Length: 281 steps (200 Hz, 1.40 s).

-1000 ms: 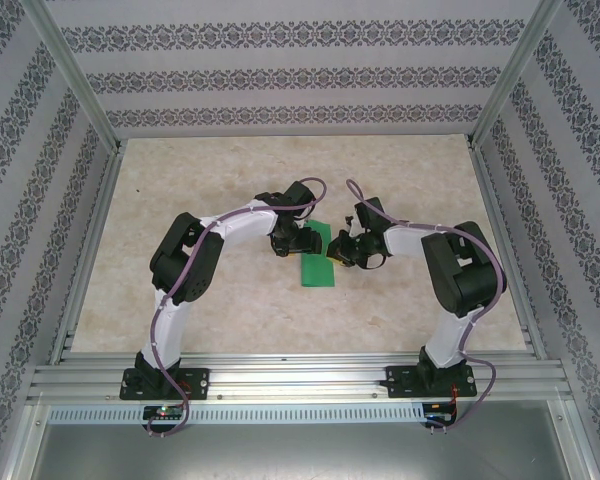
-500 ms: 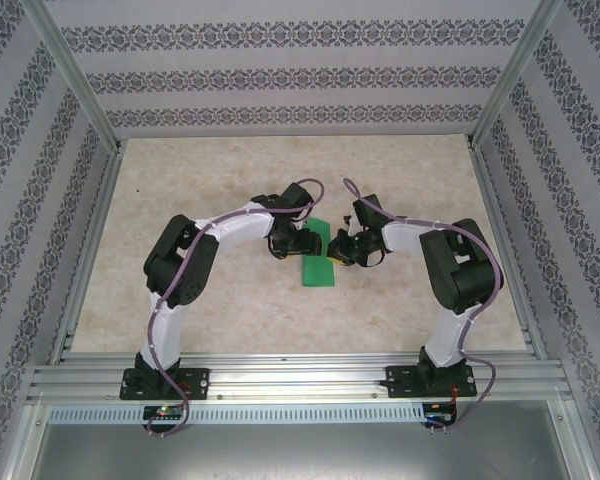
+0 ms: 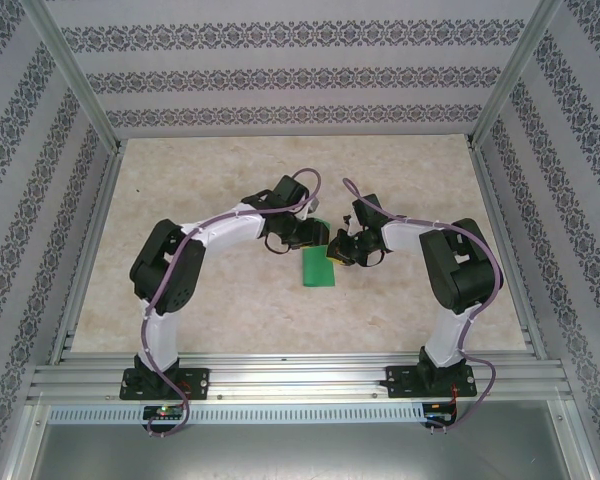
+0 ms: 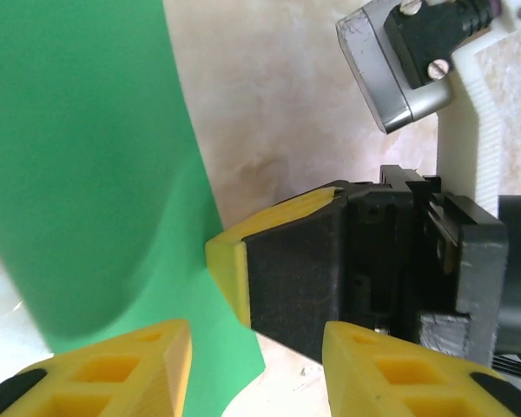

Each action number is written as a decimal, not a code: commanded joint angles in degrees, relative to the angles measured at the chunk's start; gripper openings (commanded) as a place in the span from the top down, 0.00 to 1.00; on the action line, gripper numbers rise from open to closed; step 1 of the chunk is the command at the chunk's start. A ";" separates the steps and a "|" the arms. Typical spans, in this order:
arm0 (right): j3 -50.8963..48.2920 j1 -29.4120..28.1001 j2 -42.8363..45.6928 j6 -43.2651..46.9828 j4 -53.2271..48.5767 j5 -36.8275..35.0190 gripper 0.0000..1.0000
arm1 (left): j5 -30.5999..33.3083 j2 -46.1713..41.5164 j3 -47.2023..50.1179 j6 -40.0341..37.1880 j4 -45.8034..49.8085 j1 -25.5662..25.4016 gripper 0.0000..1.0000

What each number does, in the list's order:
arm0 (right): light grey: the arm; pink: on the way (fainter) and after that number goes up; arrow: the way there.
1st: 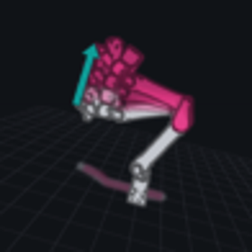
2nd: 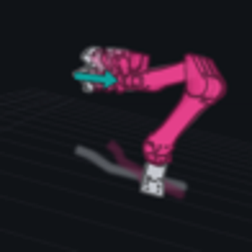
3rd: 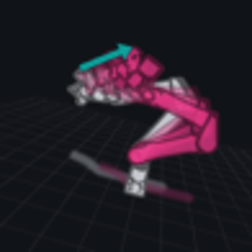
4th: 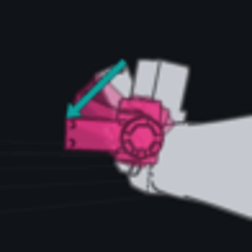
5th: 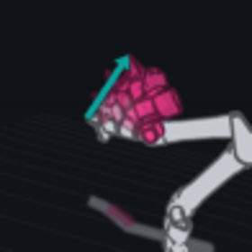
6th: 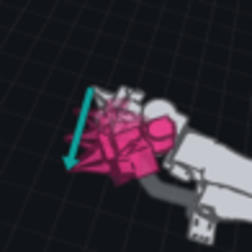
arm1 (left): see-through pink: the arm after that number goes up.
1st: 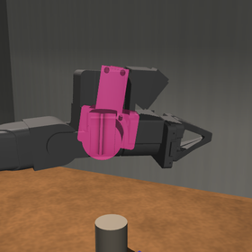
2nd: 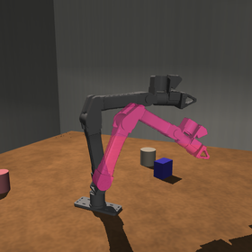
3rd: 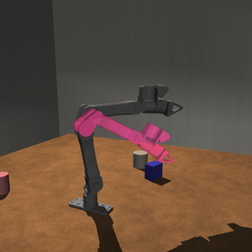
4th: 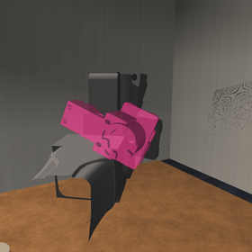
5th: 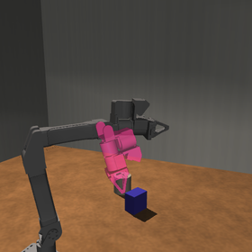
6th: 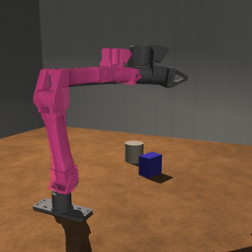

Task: Fold a paper plane with a square sheet of paper (fold left side to right side)
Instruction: First fold the square sheet of paper in half at the center of the table, then hold the square sheet of paper at the center of the table.

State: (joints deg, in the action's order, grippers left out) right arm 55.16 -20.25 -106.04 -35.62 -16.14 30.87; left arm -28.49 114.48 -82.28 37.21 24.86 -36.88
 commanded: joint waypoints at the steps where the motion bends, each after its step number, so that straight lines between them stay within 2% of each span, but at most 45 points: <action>1: -0.61 -0.51 -2.29 1.38 -3.98 -5.81 0.87 | -3.29 2.80 0.64 1.47 -4.66 0.23 0.55; 30: -0.65 -0.50 -2.07 1.38 -4.11 -5.91 0.87 | 0.70 3.98 1.31 0.05 -1.61 0.48 0.55; 104: -0.92 -0.46 -2.52 1.60 -4.19 -6.11 0.87 | 5.57 6.44 3.98 -1.60 0.51 1.71 0.54; 140: -1.06 -0.45 -1.84 2.21 -3.46 -5.41 0.87 | 5.41 6.99 5.43 -1.53 -0.31 1.73 0.54; 179: -1.17 1.61 4.60 0.98 2.11 1.58 0.86 | 5.12 7.13 7.84 -1.35 -1.64 1.53 0.53; 212: 1.57 3.52 8.04 0.36 2.39 2.93 0.86 | 4.66 7.84 8.80 -0.36 -3.68 1.07 0.52; 281: 10.11 1.81 -2.34 -3.64 4.96 4.99 0.88 | 4.98 8.66 7.93 -0.49 -3.26 0.50 0.51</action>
State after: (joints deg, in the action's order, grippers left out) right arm 62.52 -17.19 -104.42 -37.45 -12.62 34.52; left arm -27.86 118.58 -76.53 36.97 19.09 -36.12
